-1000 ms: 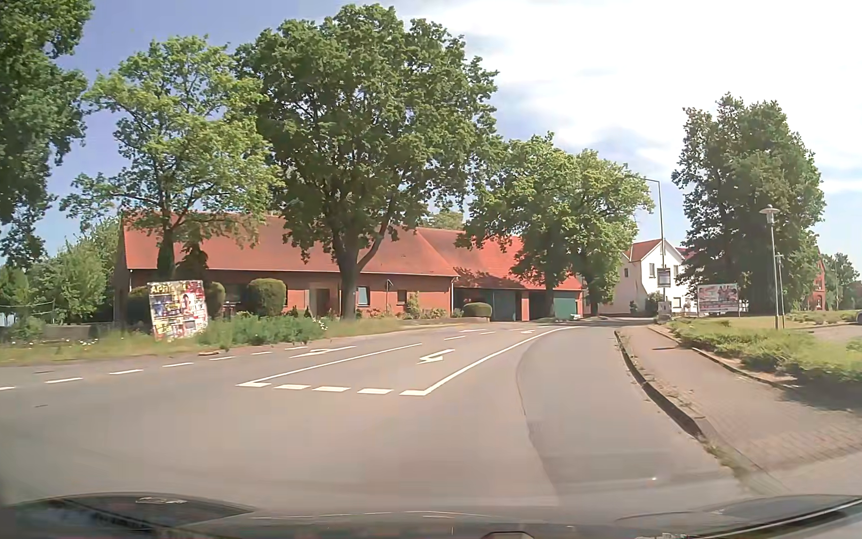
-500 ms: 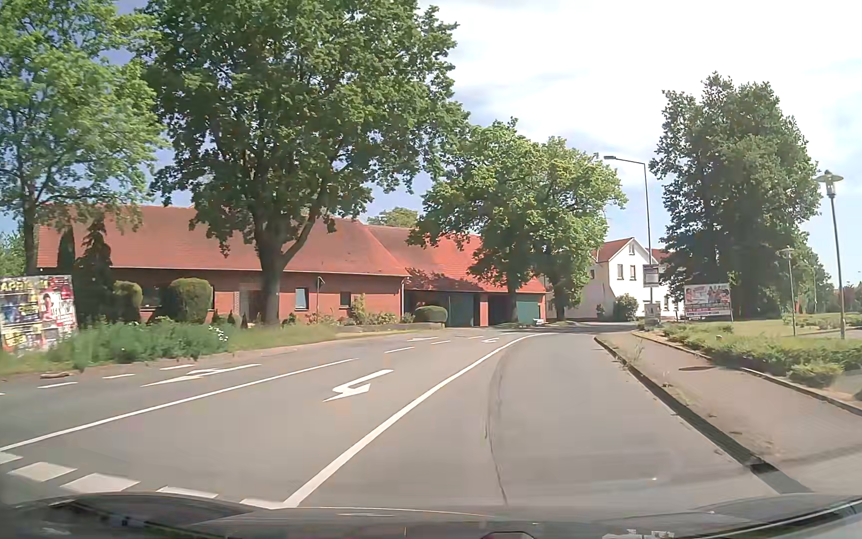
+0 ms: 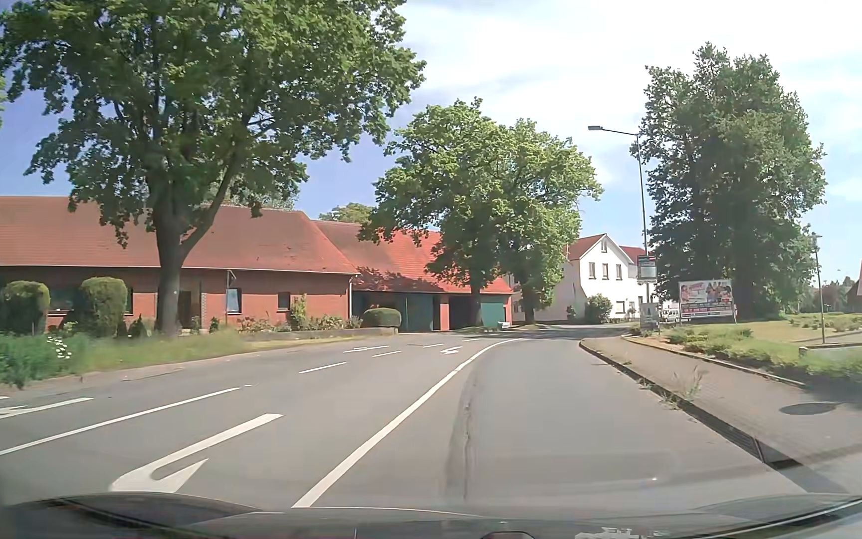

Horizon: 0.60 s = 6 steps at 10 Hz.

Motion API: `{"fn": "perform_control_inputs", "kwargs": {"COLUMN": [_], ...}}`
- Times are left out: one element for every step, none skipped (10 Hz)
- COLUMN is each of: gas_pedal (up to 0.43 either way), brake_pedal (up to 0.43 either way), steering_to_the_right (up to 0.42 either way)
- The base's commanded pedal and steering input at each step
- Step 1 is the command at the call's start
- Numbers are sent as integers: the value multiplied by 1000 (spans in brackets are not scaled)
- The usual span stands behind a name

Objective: Follow the waypoints while adhering to traffic rules and regulations

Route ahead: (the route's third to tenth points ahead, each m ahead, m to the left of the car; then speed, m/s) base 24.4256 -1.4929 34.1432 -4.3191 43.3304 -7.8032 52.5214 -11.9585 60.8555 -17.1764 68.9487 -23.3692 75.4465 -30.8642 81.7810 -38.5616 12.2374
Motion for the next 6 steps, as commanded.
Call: {"fn": "perform_control_inputs", "kwargs": {"gas_pedal": [209, 209, 209, 209, 209, 209], "brake_pedal": [0, 0, 0, 0, 0, 0], "steering_to_the_right": [38, 36, 34, 32, 31, 31]}}
